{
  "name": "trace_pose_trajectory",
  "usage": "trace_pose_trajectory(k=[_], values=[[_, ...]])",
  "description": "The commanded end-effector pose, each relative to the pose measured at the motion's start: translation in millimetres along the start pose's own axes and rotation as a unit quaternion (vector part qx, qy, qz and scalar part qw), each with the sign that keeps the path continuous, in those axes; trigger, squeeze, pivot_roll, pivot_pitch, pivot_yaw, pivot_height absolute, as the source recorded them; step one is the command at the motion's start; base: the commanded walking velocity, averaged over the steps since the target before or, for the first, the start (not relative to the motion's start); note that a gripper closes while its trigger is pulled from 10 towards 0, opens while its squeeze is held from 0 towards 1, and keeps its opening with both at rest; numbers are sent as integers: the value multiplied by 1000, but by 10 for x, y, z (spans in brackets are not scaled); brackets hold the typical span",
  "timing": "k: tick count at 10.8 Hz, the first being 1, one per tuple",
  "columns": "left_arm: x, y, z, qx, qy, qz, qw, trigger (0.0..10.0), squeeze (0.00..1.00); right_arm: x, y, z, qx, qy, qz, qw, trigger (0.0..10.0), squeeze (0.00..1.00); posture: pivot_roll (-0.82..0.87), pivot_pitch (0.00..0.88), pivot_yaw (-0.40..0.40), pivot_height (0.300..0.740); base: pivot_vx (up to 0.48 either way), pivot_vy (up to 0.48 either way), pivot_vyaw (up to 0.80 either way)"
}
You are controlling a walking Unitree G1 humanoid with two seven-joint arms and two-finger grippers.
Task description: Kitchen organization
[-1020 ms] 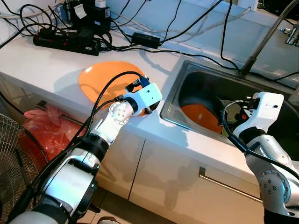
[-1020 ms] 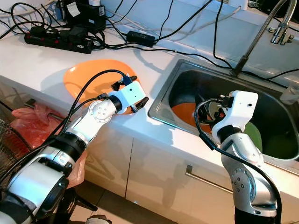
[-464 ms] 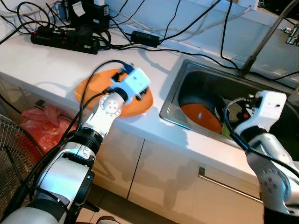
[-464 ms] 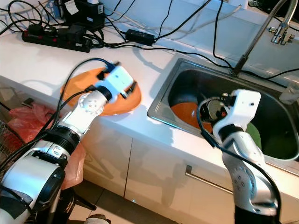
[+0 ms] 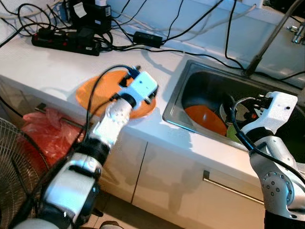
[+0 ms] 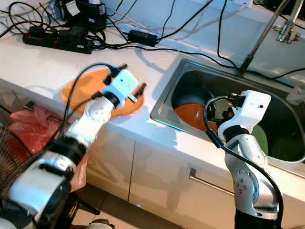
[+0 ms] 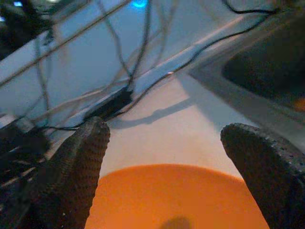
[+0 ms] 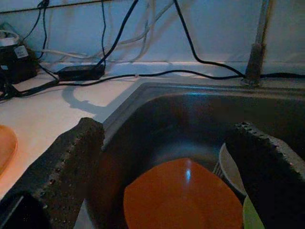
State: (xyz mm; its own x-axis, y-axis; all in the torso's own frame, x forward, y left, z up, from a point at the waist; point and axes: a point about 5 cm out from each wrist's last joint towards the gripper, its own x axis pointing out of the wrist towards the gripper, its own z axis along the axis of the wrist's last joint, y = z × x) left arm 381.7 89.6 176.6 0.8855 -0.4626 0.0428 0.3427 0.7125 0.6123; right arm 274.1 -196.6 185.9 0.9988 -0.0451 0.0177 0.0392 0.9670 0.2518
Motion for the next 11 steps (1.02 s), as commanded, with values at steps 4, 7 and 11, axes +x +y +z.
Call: trace_pose_trajectory(k=[4, 7, 11], values=[[-43, -67, 70, 73, -7, -102, 992, 10000, 0, 11, -114, 46, -6, -15, -28, 999, 10000, 0, 245, 0, -120, 740, 0, 0, 0], [-78, -55, -91, 111, 35, -114, 987, 10000, 0, 21, -122, 74, -8, -19, -29, 999, 10000, 0, 244, 0, -124, 740, 0, 0, 0], [-91, -58, -265, 138, 86, -114, 980, 10000, 0, 12, -183, 124, -20, -19, -33, 999, 10000, 0, 226, 0, -146, 740, 0, 0, 0]])
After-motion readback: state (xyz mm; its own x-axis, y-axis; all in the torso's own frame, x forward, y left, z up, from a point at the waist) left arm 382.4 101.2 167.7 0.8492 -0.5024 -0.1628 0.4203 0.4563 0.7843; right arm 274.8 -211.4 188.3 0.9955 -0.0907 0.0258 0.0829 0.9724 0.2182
